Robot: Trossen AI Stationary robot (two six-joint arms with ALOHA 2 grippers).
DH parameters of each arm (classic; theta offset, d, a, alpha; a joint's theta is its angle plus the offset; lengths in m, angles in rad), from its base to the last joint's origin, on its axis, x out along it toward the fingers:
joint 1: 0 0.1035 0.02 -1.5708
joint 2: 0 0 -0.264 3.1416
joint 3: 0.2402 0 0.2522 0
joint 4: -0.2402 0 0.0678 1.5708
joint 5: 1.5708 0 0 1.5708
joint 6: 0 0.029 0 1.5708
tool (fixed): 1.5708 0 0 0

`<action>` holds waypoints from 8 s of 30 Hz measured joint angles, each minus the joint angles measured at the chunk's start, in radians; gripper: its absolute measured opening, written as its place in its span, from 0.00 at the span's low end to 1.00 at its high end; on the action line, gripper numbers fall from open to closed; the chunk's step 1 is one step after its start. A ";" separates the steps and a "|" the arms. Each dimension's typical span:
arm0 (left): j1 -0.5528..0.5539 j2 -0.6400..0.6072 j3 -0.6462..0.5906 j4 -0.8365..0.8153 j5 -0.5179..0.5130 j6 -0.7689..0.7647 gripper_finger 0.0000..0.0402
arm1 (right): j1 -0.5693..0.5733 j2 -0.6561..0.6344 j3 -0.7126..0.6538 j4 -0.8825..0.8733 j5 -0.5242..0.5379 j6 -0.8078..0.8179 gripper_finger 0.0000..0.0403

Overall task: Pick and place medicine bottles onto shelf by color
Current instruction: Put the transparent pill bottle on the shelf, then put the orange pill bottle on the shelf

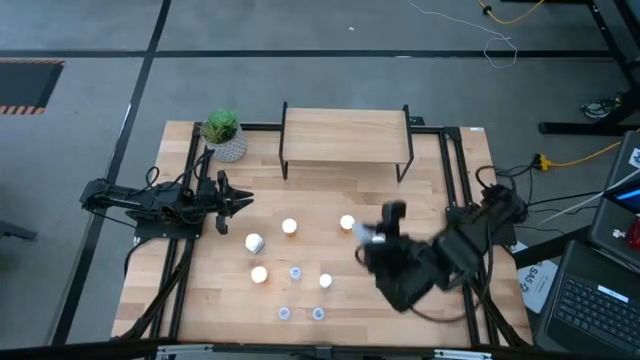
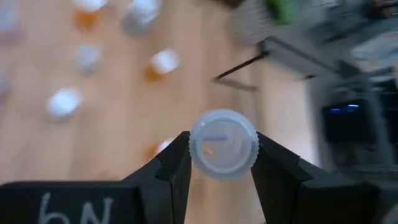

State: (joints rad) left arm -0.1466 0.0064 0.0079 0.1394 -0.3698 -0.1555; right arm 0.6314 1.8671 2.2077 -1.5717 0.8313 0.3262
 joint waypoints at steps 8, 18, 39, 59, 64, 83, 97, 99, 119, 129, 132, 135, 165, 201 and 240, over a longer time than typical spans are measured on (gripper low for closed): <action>0.000 0.000 0.000 0.000 0.000 0.000 0.20 | -0.255 0.001 0.145 0.001 0.058 -0.186 0.35; 0.000 0.000 0.000 0.000 0.000 0.000 0.20 | -0.814 0.002 0.111 0.089 -0.354 -0.336 0.35; 0.000 0.000 0.000 0.004 -0.012 0.006 0.20 | -1.453 0.002 -0.186 0.213 -0.868 -0.517 0.35; 0.000 0.000 0.000 0.004 -0.089 0.008 0.20 | -1.406 -0.001 -0.335 0.385 -0.870 -0.542 0.47; 0.000 0.000 0.000 0.004 -0.089 0.008 0.20 | -1.405 -0.001 -0.335 0.384 -0.870 -0.542 0.49; 0.000 0.000 0.000 0.004 -0.090 0.008 0.20 | -1.348 -0.001 -0.001 0.245 -1.166 -0.518 0.50; 0.000 0.000 0.000 0.003 -0.090 0.008 0.20 | -0.911 -0.001 -0.051 0.078 -1.266 -0.542 0.50; 0.000 0.000 0.000 0.003 -0.090 0.008 0.20 | -0.847 -0.002 -0.099 0.091 -1.184 -0.546 0.50; 0.000 0.000 0.000 0.003 -0.090 0.008 0.20 | -0.678 -0.001 -0.643 0.477 -1.034 -0.328 0.50; 0.000 0.000 0.000 0.003 -0.090 0.008 0.20 | -0.669 0.000 -0.704 0.553 -1.007 -0.378 0.50; 0.000 0.000 0.000 0.003 -0.090 0.008 0.20 | -0.671 0.000 -0.701 0.590 -1.007 -0.452 0.50; 0.000 0.000 0.000 0.003 -0.090 0.008 0.20 | -0.671 0.000 -0.701 0.627 -1.006 -0.488 0.50; 0.000 0.000 0.000 0.003 -0.090 0.009 0.20 | -0.662 0.000 -0.699 0.503 -0.884 -0.384 0.77; 0.000 0.000 0.000 0.003 -0.090 0.009 0.20 | -0.608 -0.001 -0.920 0.843 -0.799 -0.381 0.76; 0.000 0.000 0.000 0.003 -0.090 0.009 0.20 | -1.007 -0.001 -0.066 0.445 -0.536 -0.857 0.51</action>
State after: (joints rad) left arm -0.1467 0.0067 0.0079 0.1421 -0.4595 -0.1467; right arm -0.3752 1.8664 2.1414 -1.1270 0.2951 -0.5307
